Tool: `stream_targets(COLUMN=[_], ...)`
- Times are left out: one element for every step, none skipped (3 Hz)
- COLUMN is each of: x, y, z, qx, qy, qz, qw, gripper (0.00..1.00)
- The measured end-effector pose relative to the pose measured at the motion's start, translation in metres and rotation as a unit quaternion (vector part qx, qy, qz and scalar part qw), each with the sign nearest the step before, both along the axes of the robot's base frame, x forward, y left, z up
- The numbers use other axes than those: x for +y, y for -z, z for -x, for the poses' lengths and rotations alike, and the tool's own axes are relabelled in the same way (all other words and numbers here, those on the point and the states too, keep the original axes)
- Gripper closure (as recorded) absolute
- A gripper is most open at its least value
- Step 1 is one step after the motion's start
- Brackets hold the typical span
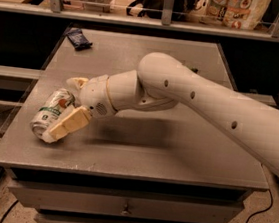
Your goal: Move 7up can near rxbar blueberry
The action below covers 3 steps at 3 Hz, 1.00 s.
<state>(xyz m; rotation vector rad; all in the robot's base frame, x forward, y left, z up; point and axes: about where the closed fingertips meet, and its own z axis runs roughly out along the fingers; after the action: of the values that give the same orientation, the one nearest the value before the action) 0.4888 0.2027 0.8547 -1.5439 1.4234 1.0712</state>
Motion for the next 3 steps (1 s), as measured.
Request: stream_targets(x=[0.0044, 0.0112, 0.0098], y=[0.0006, 0.0021, 0.0], z=[0.0061, 0.0113, 0.011], qx=[0.009, 0.018, 0.019], qy=[-0.001, -0.006, -0.002], qz=[-0.002, -0.006, -0.005], qw=[1.0, 0.9998, 0.9998], gripper=[0.17, 0.4, 0.63])
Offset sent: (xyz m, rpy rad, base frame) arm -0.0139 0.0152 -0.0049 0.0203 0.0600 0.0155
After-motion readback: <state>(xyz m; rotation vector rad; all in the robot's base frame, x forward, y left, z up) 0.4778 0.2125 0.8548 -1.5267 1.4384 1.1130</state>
